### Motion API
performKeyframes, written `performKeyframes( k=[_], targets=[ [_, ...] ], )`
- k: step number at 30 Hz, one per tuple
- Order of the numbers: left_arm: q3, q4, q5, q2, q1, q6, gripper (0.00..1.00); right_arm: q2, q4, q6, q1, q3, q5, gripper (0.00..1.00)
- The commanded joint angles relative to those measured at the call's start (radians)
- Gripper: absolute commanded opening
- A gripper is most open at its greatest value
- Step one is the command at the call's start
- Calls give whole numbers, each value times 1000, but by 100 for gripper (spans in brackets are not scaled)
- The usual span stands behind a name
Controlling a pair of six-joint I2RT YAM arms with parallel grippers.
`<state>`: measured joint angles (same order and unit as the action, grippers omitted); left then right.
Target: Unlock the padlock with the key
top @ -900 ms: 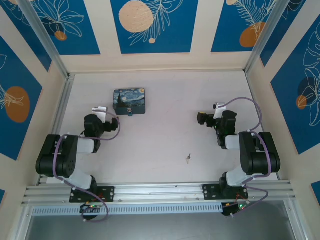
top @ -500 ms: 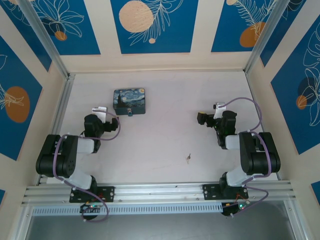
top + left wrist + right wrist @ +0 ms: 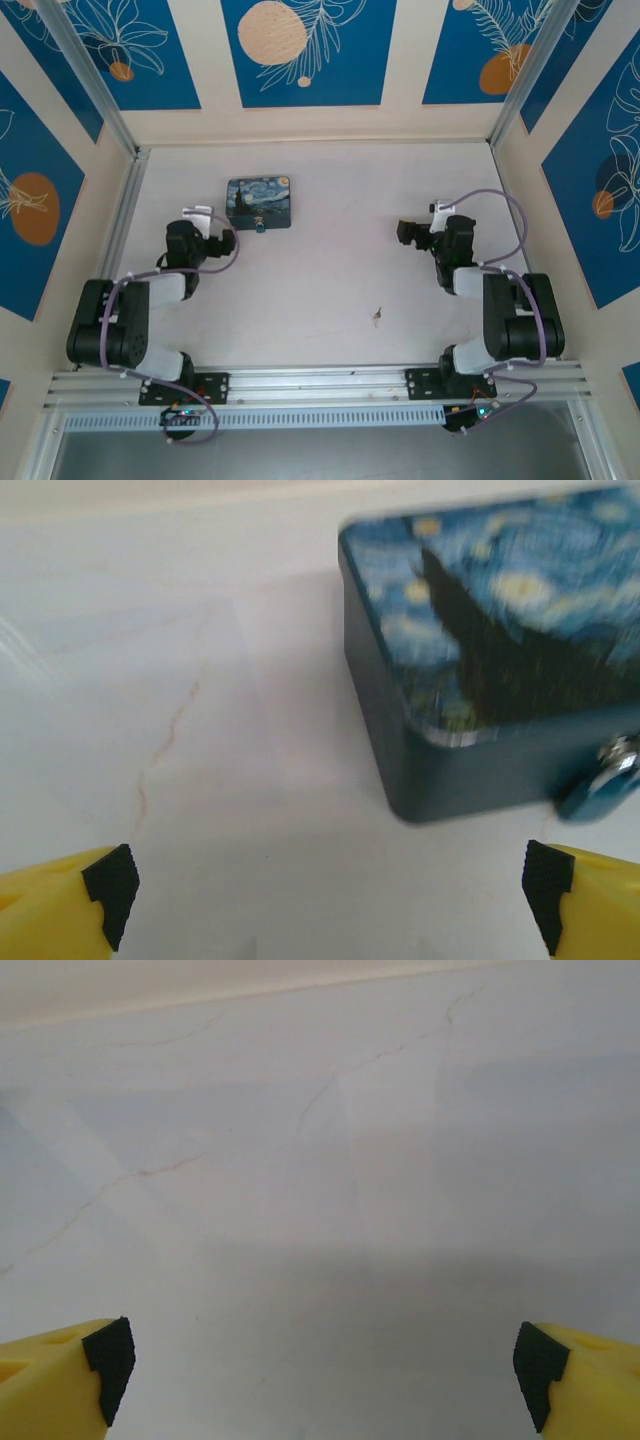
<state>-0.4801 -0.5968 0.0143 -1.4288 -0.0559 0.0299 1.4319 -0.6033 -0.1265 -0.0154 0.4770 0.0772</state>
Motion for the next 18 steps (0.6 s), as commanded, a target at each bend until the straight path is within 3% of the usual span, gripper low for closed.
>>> performKeyframes(
  k=[1,5,10,14,18],
  targets=[
    [-32,127,-40,113,13,-41,100,-90,218,-62,-5,109,60,99],
    [-136,291,-82,169,14,-144,100,-69,591,-389,-63,313,85,99],
    [-440,598,-163,39,23,-249,100,38,708,-469,-132,427,-160,99],
    [-703,773,-39,-169,31,-275,100,46,642,-494,-118,382,-329,99],
    [-910,878,95,-365,31,-292,100,37,694,-504,-80,379,-354,99]
  ],
)
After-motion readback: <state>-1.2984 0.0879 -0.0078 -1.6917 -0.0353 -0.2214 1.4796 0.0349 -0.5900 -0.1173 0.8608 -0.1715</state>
